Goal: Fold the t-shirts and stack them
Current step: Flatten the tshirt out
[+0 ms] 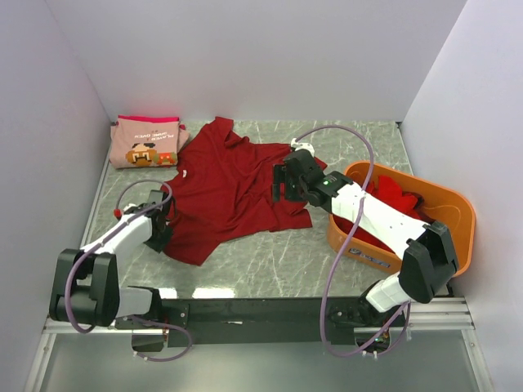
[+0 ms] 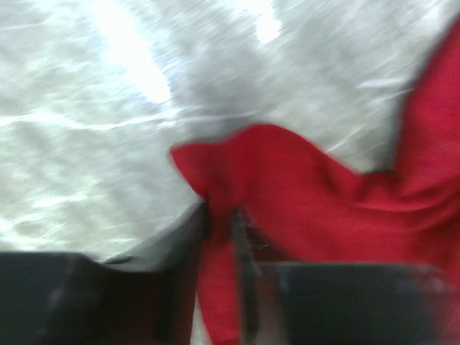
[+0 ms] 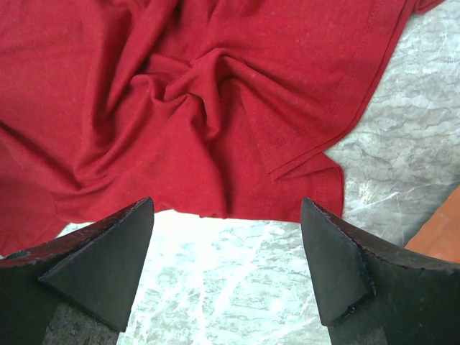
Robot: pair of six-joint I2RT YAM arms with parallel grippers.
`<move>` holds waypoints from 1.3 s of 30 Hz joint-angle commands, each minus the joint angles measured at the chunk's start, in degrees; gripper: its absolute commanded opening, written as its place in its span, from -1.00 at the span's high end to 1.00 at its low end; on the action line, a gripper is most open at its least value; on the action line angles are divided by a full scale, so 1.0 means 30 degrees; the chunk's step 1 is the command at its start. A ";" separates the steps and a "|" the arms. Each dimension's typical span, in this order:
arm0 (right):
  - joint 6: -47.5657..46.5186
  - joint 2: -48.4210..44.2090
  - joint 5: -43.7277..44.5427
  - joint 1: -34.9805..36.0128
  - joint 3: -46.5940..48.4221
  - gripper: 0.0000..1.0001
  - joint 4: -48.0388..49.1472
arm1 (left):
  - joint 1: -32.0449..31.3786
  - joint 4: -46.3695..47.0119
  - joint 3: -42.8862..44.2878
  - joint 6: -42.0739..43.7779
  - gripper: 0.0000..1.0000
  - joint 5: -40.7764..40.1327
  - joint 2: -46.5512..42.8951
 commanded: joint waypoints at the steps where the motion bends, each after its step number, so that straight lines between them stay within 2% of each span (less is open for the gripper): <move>1: -0.0101 -0.0923 0.0355 0.0064 -0.0103 -0.77 0.0282 | 0.0123 0.2549 -0.1049 0.0197 0.80 0.1481 0.1730; 2: -0.0131 -0.0982 0.0355 0.0035 -0.0191 -0.77 0.0253 | 0.0123 0.2346 -0.0902 0.0197 0.99 0.1306 0.1964; 6: -0.0453 -0.1363 0.0151 0.0064 -0.0513 -0.77 0.0135 | 0.0181 0.1351 0.0035 0.0052 0.99 -0.0010 0.1792; 9: -0.0804 -0.1597 -0.0258 0.0122 -0.0777 -0.76 0.0105 | 0.0648 0.0211 0.0270 -0.0652 0.99 -0.1768 0.0564; 12: -0.1068 -0.1686 -0.0815 0.0444 -0.1099 -0.75 0.0281 | 0.1761 -0.0641 0.0154 -0.1326 0.99 -0.3029 -0.0959; 16: -0.1187 -0.1423 -0.0497 0.2080 -0.1363 -0.74 -0.0009 | 0.3458 -0.1957 -0.0080 -0.2725 0.99 -0.4611 -0.3271; 19: -0.0661 -0.0896 -0.0407 0.3252 -0.1625 -0.74 -0.0274 | 0.4133 -0.1818 -0.0694 -0.3259 0.99 -0.4643 -0.4561; 24: 0.1094 0.0302 0.0002 0.3756 -0.2329 -0.72 -0.0480 | 0.4693 -0.2022 -0.1106 -0.3642 0.99 -0.4438 -0.5416; 28: 0.2443 0.1652 0.2136 0.3785 -0.2009 -0.71 -0.1591 | 0.4781 -0.2051 -0.1164 -0.3612 0.99 -0.4438 -0.5913; 32: 0.3471 0.2561 0.3694 0.3522 -0.2300 -0.69 -0.2091 | 0.4781 -0.1378 -0.1544 -0.2998 0.99 -0.3970 -0.6295; 39: 0.4204 0.3118 0.2730 0.2117 -0.3706 -0.63 -0.0423 | 0.4781 -0.1143 -0.1692 -0.2792 0.99 -0.3618 -0.6647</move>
